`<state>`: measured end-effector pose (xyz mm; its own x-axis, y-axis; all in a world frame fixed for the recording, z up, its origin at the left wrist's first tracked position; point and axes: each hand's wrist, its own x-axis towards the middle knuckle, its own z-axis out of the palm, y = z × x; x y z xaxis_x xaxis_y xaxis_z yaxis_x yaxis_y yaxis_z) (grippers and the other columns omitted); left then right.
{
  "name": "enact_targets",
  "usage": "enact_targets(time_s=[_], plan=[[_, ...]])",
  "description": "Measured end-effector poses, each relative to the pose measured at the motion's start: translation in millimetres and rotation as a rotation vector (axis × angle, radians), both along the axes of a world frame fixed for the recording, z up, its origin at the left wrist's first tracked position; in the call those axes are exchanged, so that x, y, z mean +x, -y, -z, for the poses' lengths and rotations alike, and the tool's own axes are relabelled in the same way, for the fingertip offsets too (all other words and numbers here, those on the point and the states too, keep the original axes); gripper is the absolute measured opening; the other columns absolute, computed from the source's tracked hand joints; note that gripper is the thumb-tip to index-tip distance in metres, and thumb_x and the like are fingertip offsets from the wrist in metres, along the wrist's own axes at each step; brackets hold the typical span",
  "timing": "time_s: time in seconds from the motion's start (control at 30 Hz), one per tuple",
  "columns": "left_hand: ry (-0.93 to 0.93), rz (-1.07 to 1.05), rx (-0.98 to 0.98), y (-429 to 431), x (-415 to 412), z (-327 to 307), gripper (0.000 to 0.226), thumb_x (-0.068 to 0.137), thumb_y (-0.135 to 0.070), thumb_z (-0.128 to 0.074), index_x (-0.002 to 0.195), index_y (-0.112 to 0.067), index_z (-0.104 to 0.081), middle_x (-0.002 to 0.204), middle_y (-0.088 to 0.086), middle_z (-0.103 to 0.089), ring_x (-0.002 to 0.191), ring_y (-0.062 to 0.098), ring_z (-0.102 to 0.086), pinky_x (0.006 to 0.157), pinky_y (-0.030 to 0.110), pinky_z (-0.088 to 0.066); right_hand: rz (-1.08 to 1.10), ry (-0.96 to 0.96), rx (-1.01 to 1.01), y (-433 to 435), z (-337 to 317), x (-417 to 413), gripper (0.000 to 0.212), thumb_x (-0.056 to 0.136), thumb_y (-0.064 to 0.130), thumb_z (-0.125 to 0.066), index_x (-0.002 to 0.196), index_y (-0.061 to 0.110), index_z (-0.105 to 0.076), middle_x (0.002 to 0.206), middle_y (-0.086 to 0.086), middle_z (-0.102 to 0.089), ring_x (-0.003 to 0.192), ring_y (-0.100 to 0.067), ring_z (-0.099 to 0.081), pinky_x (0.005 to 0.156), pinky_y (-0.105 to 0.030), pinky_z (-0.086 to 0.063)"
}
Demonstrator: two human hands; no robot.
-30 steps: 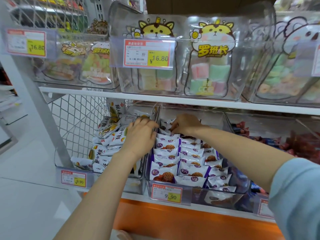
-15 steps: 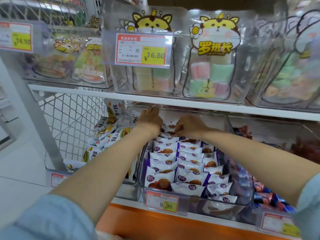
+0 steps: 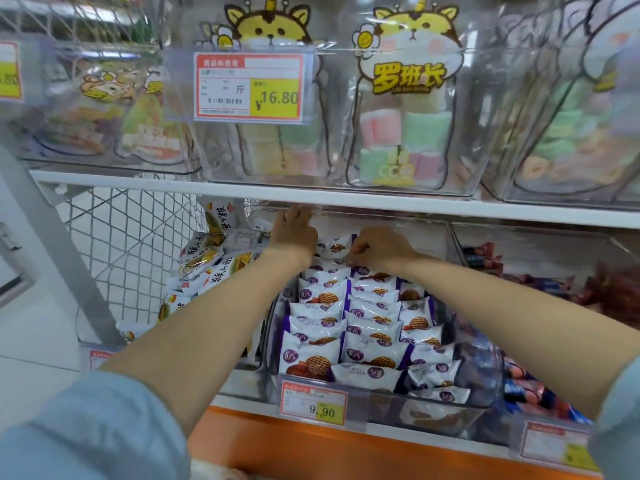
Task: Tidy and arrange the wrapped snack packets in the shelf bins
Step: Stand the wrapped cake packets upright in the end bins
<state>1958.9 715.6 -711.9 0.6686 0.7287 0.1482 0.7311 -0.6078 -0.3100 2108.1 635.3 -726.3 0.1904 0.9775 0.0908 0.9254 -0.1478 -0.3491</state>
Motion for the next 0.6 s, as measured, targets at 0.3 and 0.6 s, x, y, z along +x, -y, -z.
enact_targets(time_s=[0.3,0.6], plan=[[0.249,0.242,-0.144,46,-62,-17,0.024,0.091,-0.031,-0.054,0.110,-0.018,-0.061,0.125,0.002,-0.053,0.120,0.024,-0.041,0.096,0.033,-0.031,-0.026,-0.098,-0.024,70,-35,-6,0.030,0.089,0.024,-0.061,0.120,0.026,-0.059,0.118,0.007,-0.059,0.097,-0.006,-0.052,0.079,-0.019,-0.040],[0.186,0.330,-0.529,129,-85,12,0.053,0.098,-0.029,-0.045,0.145,-0.011,-0.027,0.151,0.006,-0.027,0.138,0.019,-0.025,0.111,0.026,-0.021,-0.121,0.105,-0.135,168,-5,-84,0.055,0.098,0.043,-0.041,0.146,0.019,-0.031,0.153,-0.003,-0.028,0.140,-0.020,-0.027,0.114,-0.035,-0.026]])
